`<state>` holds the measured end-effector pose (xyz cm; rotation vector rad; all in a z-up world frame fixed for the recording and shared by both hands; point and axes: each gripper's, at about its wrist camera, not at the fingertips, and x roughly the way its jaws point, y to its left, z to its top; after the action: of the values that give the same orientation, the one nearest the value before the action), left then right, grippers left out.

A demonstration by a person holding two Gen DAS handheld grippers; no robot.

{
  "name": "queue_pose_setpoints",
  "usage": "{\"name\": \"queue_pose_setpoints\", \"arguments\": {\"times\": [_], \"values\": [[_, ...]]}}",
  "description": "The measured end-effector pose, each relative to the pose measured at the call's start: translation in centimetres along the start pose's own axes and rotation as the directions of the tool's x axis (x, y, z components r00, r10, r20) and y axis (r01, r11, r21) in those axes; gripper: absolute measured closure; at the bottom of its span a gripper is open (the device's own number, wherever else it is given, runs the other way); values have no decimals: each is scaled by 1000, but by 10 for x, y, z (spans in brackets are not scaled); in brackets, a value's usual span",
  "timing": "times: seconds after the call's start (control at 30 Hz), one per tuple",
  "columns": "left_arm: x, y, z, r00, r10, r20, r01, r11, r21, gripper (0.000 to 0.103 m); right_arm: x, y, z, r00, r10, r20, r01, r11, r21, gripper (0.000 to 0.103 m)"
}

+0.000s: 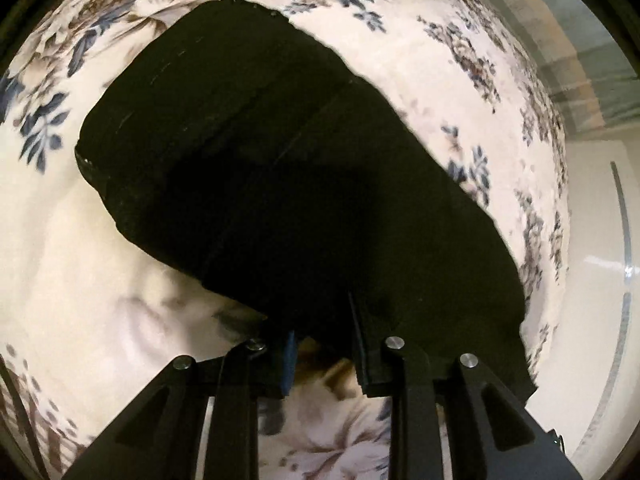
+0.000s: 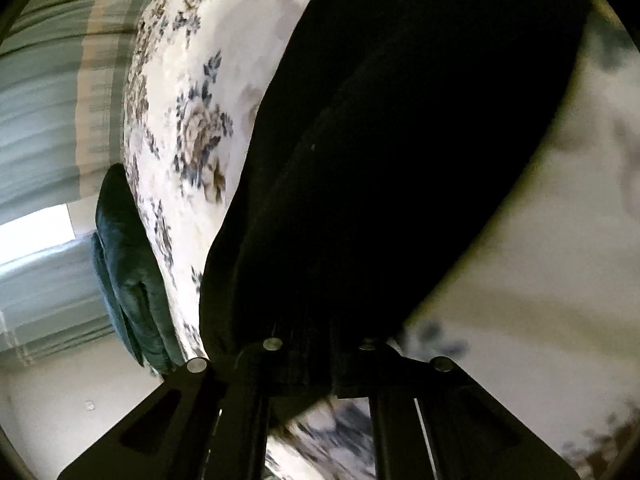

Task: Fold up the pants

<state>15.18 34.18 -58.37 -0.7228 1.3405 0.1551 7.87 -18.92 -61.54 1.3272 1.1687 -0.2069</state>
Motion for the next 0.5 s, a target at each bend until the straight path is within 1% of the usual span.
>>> {"name": "queue_pose_setpoints", "arguments": {"times": [0.03,0.1,0.13,0.17,0.2,0.23,0.27,0.3,0.33,0.37,0.4,0.47,0.5], "values": [[5,7,0,1000,2,-19,-2,1000,-17,82,-4,-8,-7,1000,-28,-10,28,1000,-7,98],[14,15,3,999,-3,-41,2,999,-33,81,-4,-24,-12,997,-75,-33,75,997,11,98],[14,15,3,999,-11,-47,10,1000,-29,80,-4,-32,-11,996,-84,-41,85,996,22,98],[13,14,6,998,-21,-55,20,1000,-21,79,-2,-38,-8,995,-71,-63,74,997,38,98],[8,11,9,998,-30,-55,29,999,-16,79,-2,-46,-3,997,-23,-79,29,996,81,97],[4,9,9,998,-36,-54,35,999,-11,78,-6,-51,0,997,18,-76,-9,993,115,96],[-2,7,9,998,-32,-55,32,999,-2,73,-11,-53,5,997,52,-65,-43,990,132,94],[-8,5,7,998,-21,-54,21,1000,3,68,-21,-52,11,998,62,-34,-57,992,117,86],[-14,5,3,999,-24,-48,24,1000,9,66,-29,-50,16,999,49,-8,-48,994,96,77],[-18,6,0,999,-24,-42,25,1000,18,62,-36,-48,23,999,35,19,-36,996,79,56],[-20,6,-3,999,-15,-35,16,1000,22,59,-41,-48,30,999,24,41,-27,997,73,42],[-24,10,-7,1000,-2,-13,2,1000,8,58,-42,-50,43,998,8,59,-13,997,81,41],[-22,12,-8,1000,11,-10,-11,1000,-3,58,-36,-51,53,998,-21,59,16,996,93,41]]}}
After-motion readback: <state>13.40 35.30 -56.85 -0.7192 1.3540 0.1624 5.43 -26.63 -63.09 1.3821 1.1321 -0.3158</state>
